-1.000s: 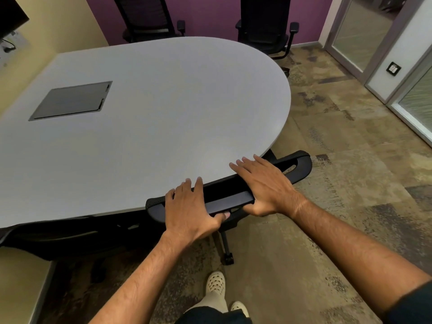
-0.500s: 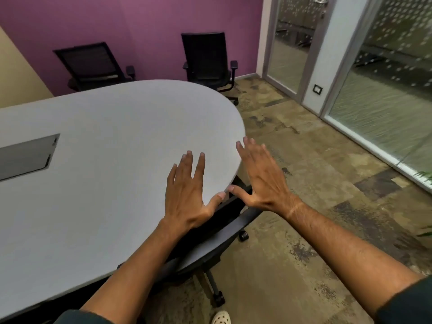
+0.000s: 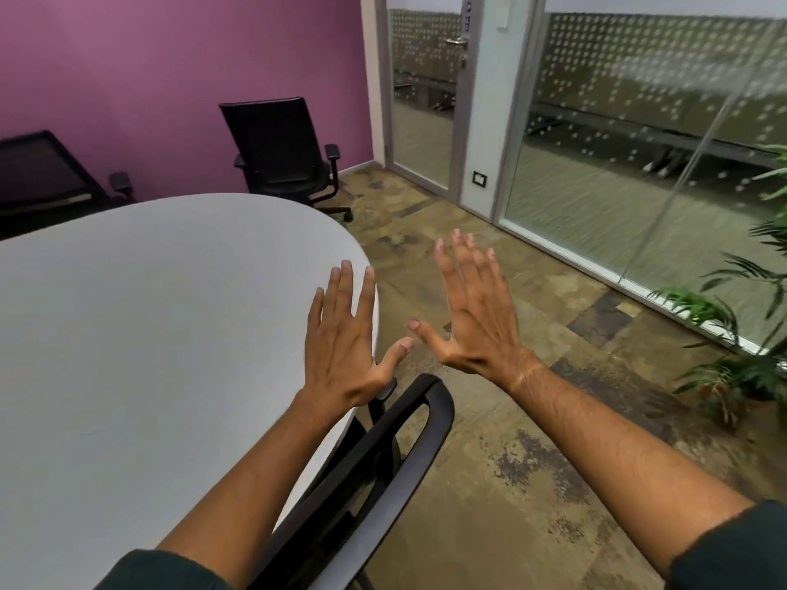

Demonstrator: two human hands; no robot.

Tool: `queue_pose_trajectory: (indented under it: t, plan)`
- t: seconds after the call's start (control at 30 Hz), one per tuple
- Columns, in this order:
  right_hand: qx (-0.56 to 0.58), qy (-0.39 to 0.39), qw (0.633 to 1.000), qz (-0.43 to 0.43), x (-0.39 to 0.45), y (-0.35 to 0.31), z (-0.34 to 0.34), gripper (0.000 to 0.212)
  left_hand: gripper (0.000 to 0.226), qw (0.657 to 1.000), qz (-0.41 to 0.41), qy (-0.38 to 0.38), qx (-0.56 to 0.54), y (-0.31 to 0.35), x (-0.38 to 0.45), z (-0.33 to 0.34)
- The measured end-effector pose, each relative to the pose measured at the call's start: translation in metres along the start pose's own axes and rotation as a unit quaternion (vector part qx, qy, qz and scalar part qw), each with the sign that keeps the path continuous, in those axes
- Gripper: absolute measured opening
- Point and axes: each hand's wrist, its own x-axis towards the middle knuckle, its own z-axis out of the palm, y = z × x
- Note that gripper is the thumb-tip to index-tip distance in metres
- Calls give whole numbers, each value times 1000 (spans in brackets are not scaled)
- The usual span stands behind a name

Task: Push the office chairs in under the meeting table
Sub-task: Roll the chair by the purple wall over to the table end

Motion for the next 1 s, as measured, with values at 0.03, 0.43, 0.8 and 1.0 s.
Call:
queue_pose_trajectory:
  t: [0.03,0.43,0.8,1.0]
  plan:
    - [-2,3,1000,6,3,8,1,100,95,1000,5,2,-5,3,8,5]
    - [-11,19,1000,16,85,160,34,100,94,999,1,30,21,39,155,89]
    - [7,14,1000,0,185,275,71,99,95,996,-46,63,48,55,309,141]
    - [11,-2,1000,-8,253,313,126,99,94,995,-58,62,51,15,377,186]
